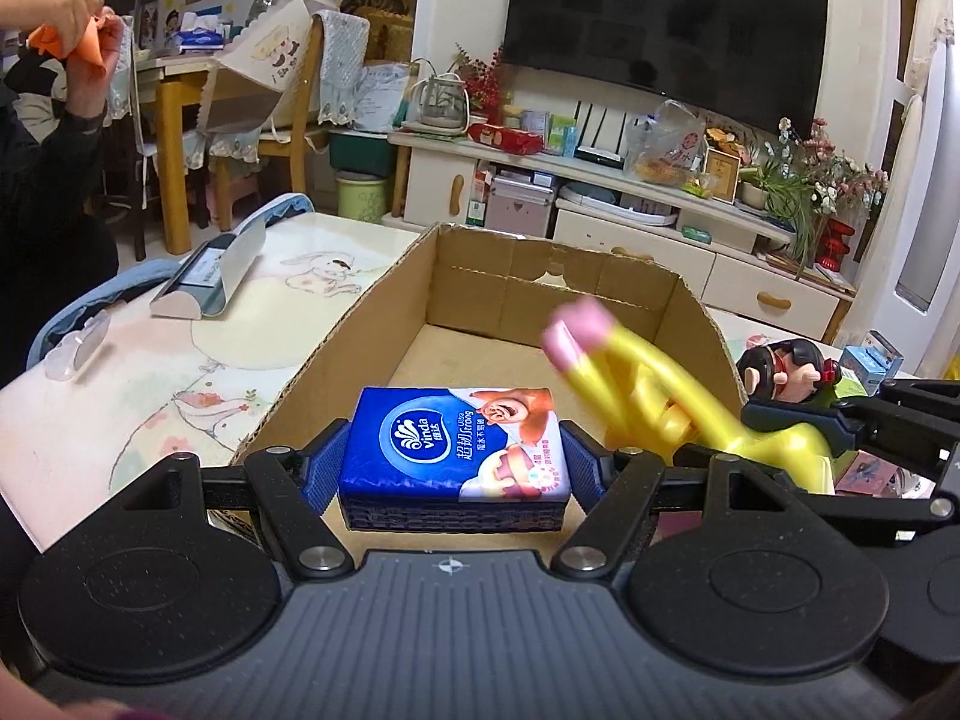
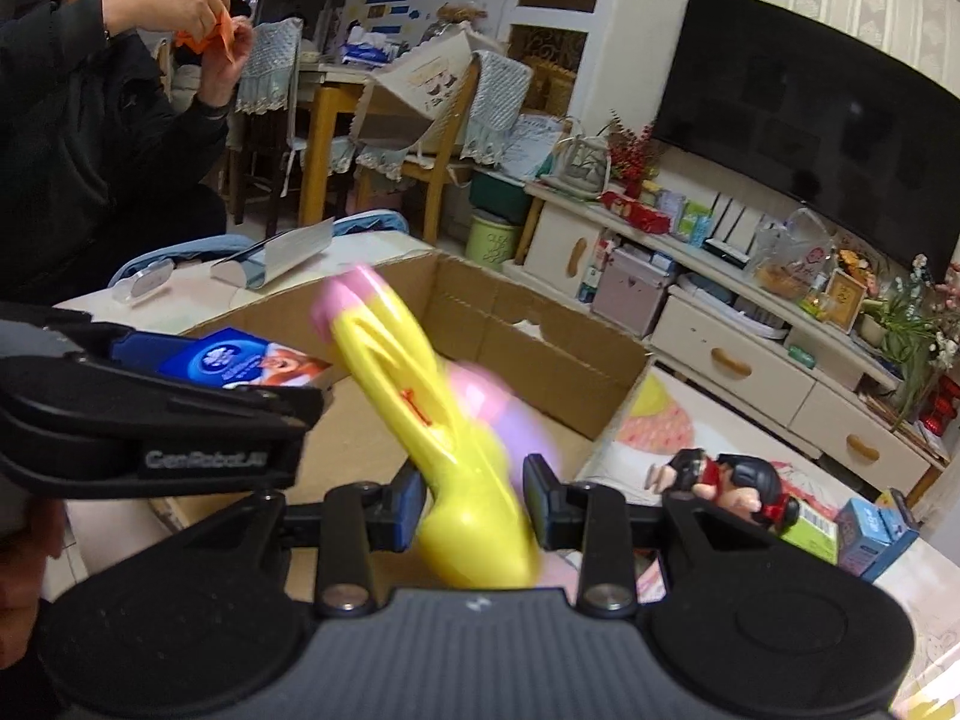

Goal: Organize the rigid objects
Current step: 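Carry tissue pack and water gun into the cardboard box and open both grippers, then withdraw both grippers from the box back toward the toys on the table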

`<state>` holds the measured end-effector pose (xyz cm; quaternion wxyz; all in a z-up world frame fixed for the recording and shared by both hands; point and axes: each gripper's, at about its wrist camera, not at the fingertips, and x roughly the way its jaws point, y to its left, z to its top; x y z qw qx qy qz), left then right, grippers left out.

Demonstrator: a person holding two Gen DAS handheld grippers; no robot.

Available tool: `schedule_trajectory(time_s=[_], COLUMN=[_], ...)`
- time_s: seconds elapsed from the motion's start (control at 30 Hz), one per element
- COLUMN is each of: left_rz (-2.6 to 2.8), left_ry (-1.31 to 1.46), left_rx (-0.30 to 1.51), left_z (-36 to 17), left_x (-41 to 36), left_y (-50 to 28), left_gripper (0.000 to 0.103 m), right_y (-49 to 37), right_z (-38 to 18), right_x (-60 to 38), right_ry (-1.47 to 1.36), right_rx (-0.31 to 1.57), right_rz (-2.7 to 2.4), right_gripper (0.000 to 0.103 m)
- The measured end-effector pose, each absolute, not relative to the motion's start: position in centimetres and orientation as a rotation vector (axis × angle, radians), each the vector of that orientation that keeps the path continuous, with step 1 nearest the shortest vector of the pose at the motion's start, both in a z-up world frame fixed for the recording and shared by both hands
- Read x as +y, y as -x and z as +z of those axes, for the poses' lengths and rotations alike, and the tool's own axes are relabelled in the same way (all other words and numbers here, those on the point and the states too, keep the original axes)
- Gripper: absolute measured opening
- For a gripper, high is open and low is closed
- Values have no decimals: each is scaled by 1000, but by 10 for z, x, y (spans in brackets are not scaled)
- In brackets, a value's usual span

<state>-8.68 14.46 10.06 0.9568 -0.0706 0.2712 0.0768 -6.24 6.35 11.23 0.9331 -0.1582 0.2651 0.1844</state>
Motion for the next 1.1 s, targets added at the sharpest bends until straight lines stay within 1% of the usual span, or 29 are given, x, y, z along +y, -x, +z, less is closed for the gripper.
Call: schedule_trajectory(time_s=[0.07, 0.1, 0.13, 0.17, 0.2, 0.27, 0.33, 0.4, 0.47, 1.1], left_rz=[161, 167, 174, 177, 176, 178, 185, 190, 187, 107], left_ry=[145, 140, 137, 135, 135, 141, 136, 125, 128, 111], left_rx=[549, 546, 540, 534, 528, 521, 515, 512, 513, 513], left_z=[101, 101, 102, 103, 104, 106, 106, 107, 106, 105], left_x=[145, 145, 145, 145, 146, 146, 145, 144, 143, 130], left_y=[87, 87, 88, 88, 89, 90, 91, 92, 92, 98], left_gripper=[90, 96, 103, 103, 103, 103, 103, 103, 103, 103], right_y=[64, 64, 65, 67, 69, 72, 76, 81, 85, 106], right_z=[113, 113, 114, 115, 116, 119, 121, 124, 125, 106], right_x=[67, 67, 66, 65, 63, 57, 53, 47, 40, -10], right_ry=[340, 339, 332, 323, 315, 301, 285, 260, 238, 84], right_rx=[533, 529, 527, 521, 512, 492, 470, 455, 440, 442], right_rz=[368, 368, 367, 364, 360, 345, 319, 297, 269, 110], right_gripper=[35, 36, 41, 47, 50, 63, 70, 73, 78, 81])
